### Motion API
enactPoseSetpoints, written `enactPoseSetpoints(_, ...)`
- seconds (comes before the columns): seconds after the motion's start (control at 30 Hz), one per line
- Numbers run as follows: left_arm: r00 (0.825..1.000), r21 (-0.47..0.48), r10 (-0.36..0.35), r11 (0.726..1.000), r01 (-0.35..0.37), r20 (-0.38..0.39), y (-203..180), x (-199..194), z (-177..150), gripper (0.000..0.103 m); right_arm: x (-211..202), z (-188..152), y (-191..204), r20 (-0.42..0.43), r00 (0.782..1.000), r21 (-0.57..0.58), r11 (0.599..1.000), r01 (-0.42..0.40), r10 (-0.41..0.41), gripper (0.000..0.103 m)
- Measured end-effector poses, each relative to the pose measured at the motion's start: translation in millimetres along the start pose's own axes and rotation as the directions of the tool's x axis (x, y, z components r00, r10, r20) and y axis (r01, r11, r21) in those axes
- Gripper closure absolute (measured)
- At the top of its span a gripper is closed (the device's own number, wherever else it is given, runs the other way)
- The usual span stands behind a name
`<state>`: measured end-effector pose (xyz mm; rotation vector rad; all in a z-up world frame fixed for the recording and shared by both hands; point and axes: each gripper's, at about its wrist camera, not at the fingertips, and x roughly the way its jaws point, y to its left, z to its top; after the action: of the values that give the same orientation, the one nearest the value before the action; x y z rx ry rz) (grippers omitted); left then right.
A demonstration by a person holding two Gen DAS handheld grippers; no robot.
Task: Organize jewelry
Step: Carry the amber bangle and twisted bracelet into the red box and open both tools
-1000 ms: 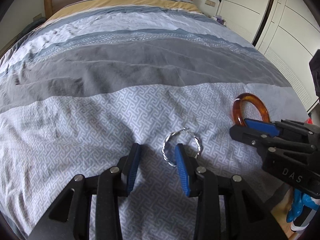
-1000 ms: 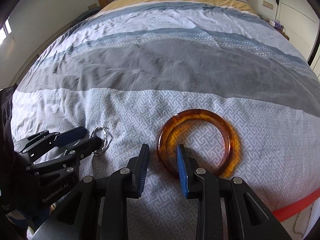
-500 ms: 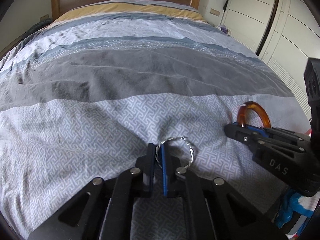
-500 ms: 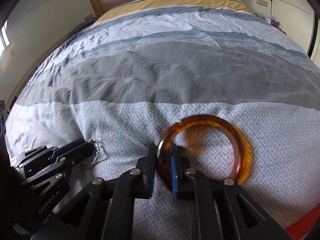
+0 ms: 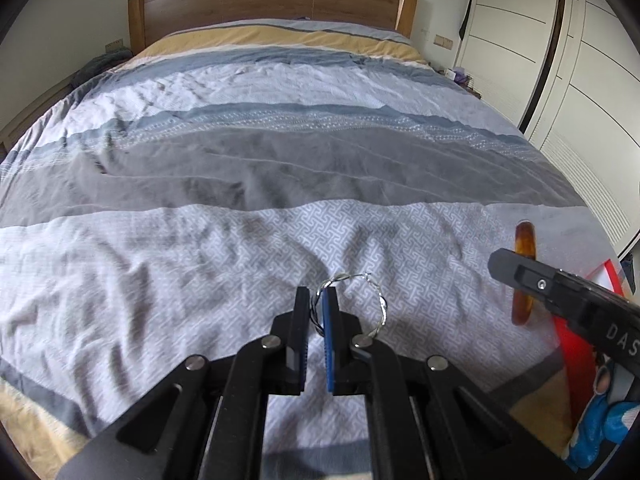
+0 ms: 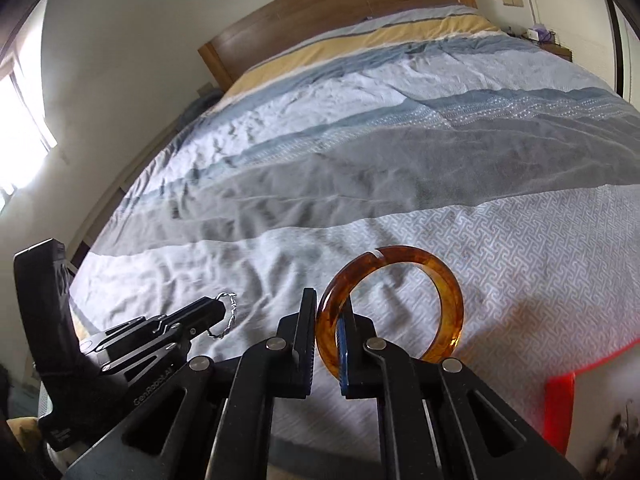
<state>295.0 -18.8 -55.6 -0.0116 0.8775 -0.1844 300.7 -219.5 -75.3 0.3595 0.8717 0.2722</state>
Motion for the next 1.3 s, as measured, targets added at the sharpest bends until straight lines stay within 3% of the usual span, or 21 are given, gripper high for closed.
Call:
enactPoseSetpoints(0.3,0.999,0.007,0.006,1.000,-0.007,0.045,-4.2,-62.9,1.7,0.098,-65.5,-7.2,28.9,0.056,0.998,0.007,0.999,-0.040,0.040,0.094)
enactPoseSetpoints(0.53,0.997,0.035,-0.038,0.999,0.036,0.070,-36.4,-100.0,0.4,0.098,-124.5,-15.3,24.4,0.103,0.995,0.002,1.000,0.006,-0.006,0.094)
enactPoseSetpoints(0.77,0.990,0.105,-0.128,0.987,0.122,0.053,-105.6,-112.2,-9.1,0.098,-179.9,-32.5,-27.4,0.114,0.985,0.022,0.992,0.126,-0.128,0.094)
enactPoseSetpoints(0.9,0.981,0.161,-0.194,0.969,0.190,0.007,-156.8,-106.2,-23.3,0.098,-198.4,-50.4,-68.6,0.073,0.974,0.029,0.977,0.211,-0.213,0.094)
enactPoseSetpoints(1.07,0.963,0.227,-0.260,0.936,0.269,-0.069,-217.8,-89.9,-48.6,0.098,-204.2,-72.8,-119.6,0.001,0.953,0.043,0.952,0.302,-0.303,0.094)
enactPoseSetpoints(1.3,0.939,0.267,-0.296,0.904,0.335,-0.176,-272.6,-57.7,-84.1,0.097,-193.8,-94.1,-166.4,-0.069,0.936,0.073,0.934,0.350,-0.345,0.094)
